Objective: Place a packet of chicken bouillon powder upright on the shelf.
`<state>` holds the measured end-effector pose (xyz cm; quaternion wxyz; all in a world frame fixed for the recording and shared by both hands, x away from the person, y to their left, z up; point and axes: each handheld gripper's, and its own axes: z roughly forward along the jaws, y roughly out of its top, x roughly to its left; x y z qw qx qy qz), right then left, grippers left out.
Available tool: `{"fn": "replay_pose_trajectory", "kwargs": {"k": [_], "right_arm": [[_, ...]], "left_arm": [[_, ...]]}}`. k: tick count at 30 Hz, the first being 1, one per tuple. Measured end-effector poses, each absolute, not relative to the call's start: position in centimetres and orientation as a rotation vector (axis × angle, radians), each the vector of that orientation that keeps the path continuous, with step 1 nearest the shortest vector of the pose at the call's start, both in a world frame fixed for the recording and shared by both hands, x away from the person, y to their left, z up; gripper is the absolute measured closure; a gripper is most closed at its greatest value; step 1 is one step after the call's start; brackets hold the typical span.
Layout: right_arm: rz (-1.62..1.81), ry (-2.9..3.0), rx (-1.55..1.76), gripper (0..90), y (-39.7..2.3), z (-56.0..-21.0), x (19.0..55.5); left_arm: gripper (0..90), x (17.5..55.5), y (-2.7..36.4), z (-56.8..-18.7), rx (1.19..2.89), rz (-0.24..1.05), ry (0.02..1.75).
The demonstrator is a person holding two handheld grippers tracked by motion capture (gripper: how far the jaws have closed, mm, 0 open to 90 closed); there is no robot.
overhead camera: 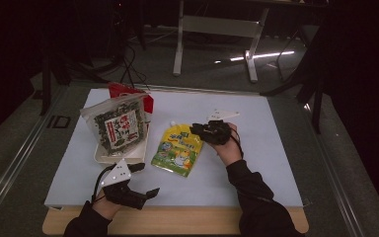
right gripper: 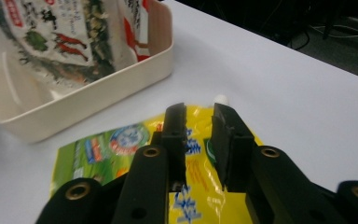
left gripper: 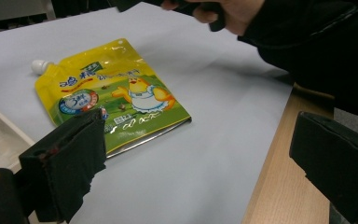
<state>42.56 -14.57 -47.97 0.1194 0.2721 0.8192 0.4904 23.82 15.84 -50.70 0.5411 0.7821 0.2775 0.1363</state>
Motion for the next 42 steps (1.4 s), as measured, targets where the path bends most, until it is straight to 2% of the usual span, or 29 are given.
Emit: {"fn": "replay_pose_trajectory", "kwargs": {"k": [4, 5, 16, 42], "right_arm": [[1.419, 2.417, 0.807, 84.3, -13.3, -48.4, 43.7], [1.407, 2.42, 0.812, 89.7, -13.0, -48.6, 43.9], [1.298, 2.457, 0.863, 90.0, -10.3, -50.9, 46.8], [1.108, 2.462, 1.013, 90.0, -6.8, -53.4, 51.9]], "left_arm": [[4.6, 23.8, 15.7, -50.9, 1.862, 0.313, 0.657], [4.5, 23.8, 15.7, -51.0, 1.863, 0.311, 0.658], [4.2, 23.6, 15.4, -51.4, 1.872, 0.302, 0.648], [4.2, 22.9, 15.4, -51.4, 1.888, 0.317, 0.63]]}}
